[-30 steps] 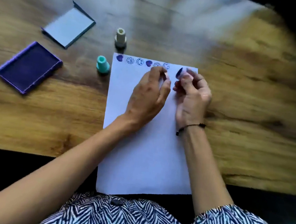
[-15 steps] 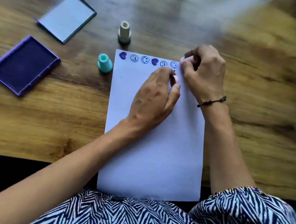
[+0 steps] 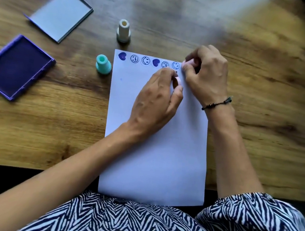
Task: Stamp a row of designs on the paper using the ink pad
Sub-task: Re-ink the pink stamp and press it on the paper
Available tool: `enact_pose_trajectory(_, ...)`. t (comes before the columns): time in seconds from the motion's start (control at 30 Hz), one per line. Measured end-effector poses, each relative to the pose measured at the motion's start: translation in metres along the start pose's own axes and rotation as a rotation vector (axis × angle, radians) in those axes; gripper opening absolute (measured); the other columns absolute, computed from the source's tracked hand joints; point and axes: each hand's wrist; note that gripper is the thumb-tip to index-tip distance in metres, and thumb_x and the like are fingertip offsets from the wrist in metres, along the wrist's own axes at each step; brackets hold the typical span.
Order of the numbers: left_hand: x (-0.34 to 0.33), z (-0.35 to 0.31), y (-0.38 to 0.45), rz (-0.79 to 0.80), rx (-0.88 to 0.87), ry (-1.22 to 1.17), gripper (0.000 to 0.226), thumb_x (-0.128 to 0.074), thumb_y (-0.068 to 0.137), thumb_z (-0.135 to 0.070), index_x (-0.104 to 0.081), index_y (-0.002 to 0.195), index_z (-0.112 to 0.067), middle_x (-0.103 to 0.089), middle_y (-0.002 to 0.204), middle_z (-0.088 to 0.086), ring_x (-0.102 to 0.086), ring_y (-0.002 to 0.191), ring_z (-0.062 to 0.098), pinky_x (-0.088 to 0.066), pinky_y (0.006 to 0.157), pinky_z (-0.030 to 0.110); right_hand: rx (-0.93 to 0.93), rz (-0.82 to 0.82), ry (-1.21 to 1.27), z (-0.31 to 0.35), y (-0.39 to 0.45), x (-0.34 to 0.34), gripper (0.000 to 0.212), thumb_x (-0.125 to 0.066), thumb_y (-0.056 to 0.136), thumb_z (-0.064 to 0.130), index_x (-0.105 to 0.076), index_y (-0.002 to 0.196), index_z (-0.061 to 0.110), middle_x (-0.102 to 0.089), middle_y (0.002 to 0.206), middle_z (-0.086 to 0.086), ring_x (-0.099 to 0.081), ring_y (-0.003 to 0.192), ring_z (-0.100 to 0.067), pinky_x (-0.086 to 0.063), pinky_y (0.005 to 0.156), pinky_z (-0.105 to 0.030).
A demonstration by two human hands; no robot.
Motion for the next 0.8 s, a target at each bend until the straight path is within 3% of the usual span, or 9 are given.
enact_pose_trajectory(0.23, 0.001, -0.001, -0.0003, 0.015, -0.003, 0.006, 0.034, -0.039, 0.086, -0.024, -0.05, 0.107, 0.001, -0.062, 0.106, 0.018, -0.055, 0.098, 0.029, -0.036, 0.08, 0.023, 0.038, 0.047, -0.124, 0.0059, -0.0011, -0.0057, 0.016, -0.049, 0.081, 0.006, -0.06, 0.093, 0.003, -0.059, 0.102, -0.018, -0.056, 0.092, -0.034, -0.041, 0.073, -0.04)
enact_pose_trajectory(0.6, 0.001, -0.0018, -0.0002, 0.003, 0.007, 0.002, 0.036, -0.039, 0.087, -0.026, -0.05, 0.108, 0.0, -0.062, 0.105, 0.018, -0.055, 0.099, 0.025, -0.037, 0.08, 0.023, 0.009, 0.074, -0.14, 0.0091, 0.0034, -0.0035, 0.017, -0.048, 0.075, 0.0, -0.059, 0.087, 0.006, -0.059, 0.097, -0.015, -0.058, 0.083, -0.034, -0.048, 0.066, -0.041)
enact_pose_trajectory(0.8, -0.0001, -0.0017, -0.001, -0.015, 0.012, 0.0, 0.028, -0.044, 0.088, -0.019, -0.05, 0.108, 0.0, -0.062, 0.105, 0.017, -0.056, 0.099, 0.029, -0.037, 0.078, 0.026, 0.011, 0.069, -0.143, 0.0087, 0.0004, -0.0051, 0.016, -0.048, 0.078, 0.001, -0.059, 0.087, 0.008, -0.058, 0.097, -0.014, -0.057, 0.079, -0.034, -0.035, 0.058, -0.031)
Point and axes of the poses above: each hand's wrist, its own y-axis towards the middle knuckle, its own x-axis out of the back of the hand, z = x × y
